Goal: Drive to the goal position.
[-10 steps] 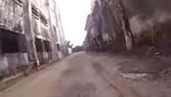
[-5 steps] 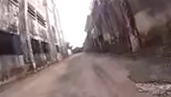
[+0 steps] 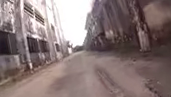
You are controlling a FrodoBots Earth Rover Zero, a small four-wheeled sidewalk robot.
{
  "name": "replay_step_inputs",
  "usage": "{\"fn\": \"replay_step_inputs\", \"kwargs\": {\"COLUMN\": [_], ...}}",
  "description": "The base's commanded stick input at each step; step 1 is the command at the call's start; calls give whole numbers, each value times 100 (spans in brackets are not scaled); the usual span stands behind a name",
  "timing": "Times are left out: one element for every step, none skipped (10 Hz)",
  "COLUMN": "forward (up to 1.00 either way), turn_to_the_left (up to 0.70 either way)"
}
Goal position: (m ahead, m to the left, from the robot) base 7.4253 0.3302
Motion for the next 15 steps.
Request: {"fn": "replay_step_inputs", "kwargs": {"forward": [100, 100, 100, 100, 100, 100, 100, 100, 100, 100, 100, 100, 100, 100, 100], "turn_to_the_left": [0, 0, 0, 0, 0, 0, 0, 0, 0, 0, 0, 0, 0, 0, 0]}}
